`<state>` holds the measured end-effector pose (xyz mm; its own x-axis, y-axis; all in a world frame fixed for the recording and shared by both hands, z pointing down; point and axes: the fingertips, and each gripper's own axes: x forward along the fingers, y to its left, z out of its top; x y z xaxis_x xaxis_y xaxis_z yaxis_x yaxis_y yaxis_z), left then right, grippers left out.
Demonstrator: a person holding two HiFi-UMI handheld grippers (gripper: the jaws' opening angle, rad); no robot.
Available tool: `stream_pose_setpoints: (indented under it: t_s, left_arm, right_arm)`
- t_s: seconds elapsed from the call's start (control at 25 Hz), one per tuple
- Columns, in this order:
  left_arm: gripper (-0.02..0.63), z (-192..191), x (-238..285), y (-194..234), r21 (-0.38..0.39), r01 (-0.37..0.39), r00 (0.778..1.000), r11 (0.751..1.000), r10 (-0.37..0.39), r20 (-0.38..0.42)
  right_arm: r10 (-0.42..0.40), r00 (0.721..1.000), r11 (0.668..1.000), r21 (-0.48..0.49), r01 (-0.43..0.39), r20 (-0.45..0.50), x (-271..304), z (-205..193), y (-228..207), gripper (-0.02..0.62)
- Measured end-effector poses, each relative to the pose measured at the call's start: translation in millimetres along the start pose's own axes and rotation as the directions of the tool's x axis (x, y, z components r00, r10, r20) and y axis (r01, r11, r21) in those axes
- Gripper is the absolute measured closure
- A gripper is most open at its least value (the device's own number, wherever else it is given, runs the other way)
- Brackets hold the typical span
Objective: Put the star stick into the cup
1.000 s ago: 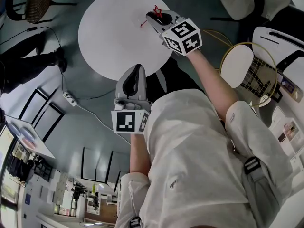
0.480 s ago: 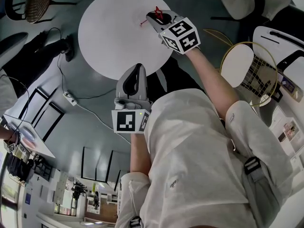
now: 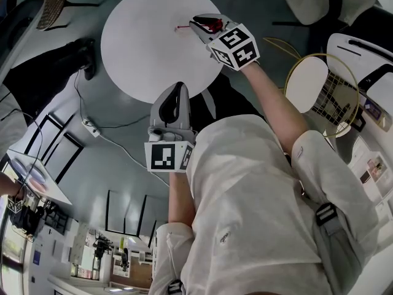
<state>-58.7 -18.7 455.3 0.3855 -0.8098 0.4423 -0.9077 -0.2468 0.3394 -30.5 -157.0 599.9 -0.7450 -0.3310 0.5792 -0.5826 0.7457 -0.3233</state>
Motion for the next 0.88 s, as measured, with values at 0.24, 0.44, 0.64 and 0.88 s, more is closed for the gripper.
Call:
stream_pose_setpoints:
  t_s: [0.24, 0.44, 0.64, 0.88]
  left_arm:
    - [0.595, 1, -6, -3, 0.004, 0.002, 1.000, 1.000, -0.002, 0.002]
    - [0.595, -4, -5, -8, 0.006, 0.002, 1.000, 1.000, -0.002, 0.003]
    - [0.596, -6, -7, -10, 0.010, 0.002, 1.000, 1.000, -0.002, 0.001]
    - [0.596, -8, -8, -11, 0.014, 0.005, 1.000, 1.000, -0.005, -0.001]
  right_arm:
    - [-0.001, 1.000, 1.000, 0.000, 0.001, -0.002, -4, -2, 4, 0.522]
    - [-0.002, 1.000, 1.000, 0.002, 0.002, -0.002, -7, -10, 2, 0.502]
    - [-0.006, 1.000, 1.000, 0.003, 0.006, 0.008, -9, -10, 2, 0.463]
    - [-0.012, 1.000, 1.000, 0.006, 0.012, 0.021, -12, -11, 1, 0.437]
